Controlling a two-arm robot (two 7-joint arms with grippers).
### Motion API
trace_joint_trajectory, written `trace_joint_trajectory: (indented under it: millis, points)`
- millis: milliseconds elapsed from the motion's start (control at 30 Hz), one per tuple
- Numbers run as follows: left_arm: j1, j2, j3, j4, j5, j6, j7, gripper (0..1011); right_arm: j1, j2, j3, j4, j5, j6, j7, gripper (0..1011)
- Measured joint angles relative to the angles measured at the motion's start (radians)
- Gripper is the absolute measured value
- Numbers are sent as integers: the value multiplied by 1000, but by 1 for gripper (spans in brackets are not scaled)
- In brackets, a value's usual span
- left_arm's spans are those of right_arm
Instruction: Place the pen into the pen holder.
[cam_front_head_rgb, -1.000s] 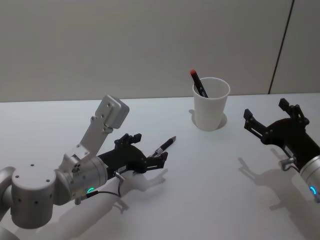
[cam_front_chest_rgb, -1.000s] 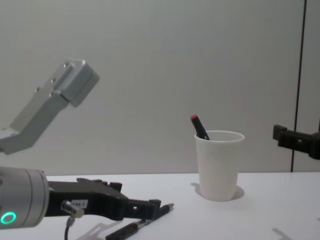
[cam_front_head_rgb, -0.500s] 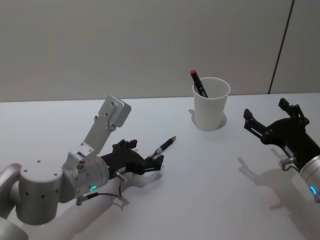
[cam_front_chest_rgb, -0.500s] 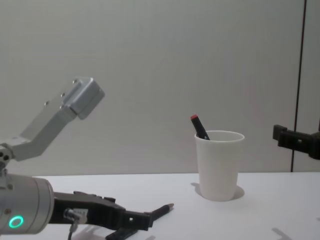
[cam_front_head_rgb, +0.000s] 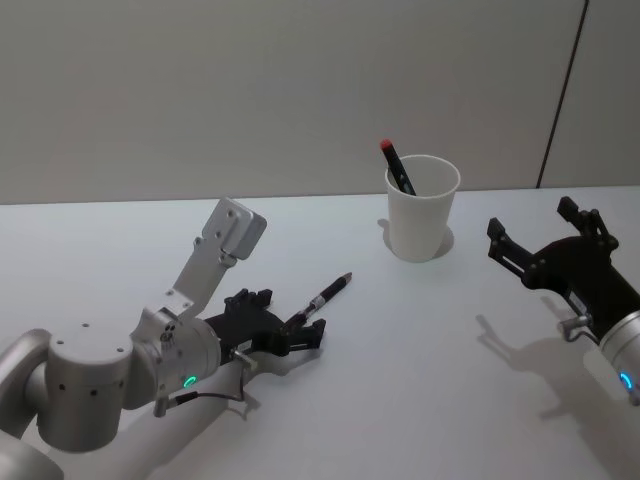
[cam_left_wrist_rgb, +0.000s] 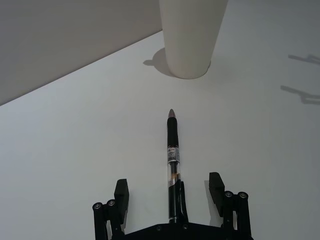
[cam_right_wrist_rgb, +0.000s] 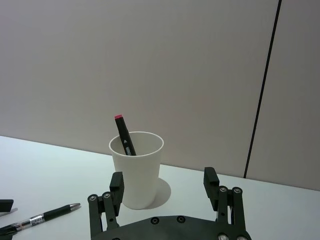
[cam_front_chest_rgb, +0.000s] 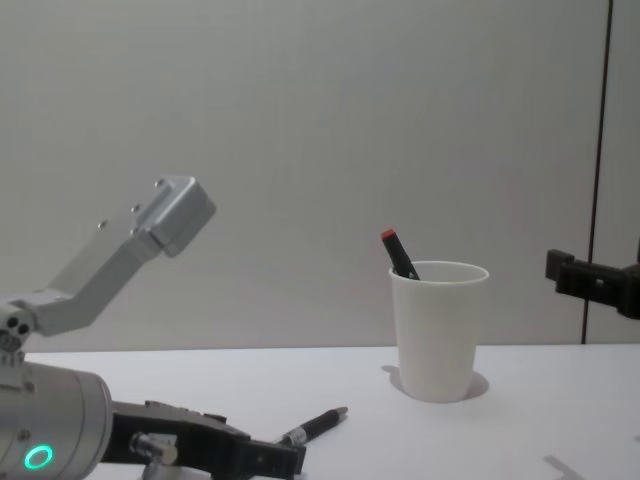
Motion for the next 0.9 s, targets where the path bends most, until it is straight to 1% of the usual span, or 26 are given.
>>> trace_joint_trajectory:
  millis: [300, 867, 900]
  points:
    - [-1, -3, 3, 2, 2, 17, 0, 1001, 0, 0, 0, 0, 0, 0, 0, 1001]
    - [-3, -5, 4, 2, 4, 27, -6, 1000, 0, 0, 0, 0, 0, 0, 0, 1001]
    - [-3, -5, 4, 2, 5, 28, -6, 970, 0, 0, 0, 0, 0, 0, 0, 1001]
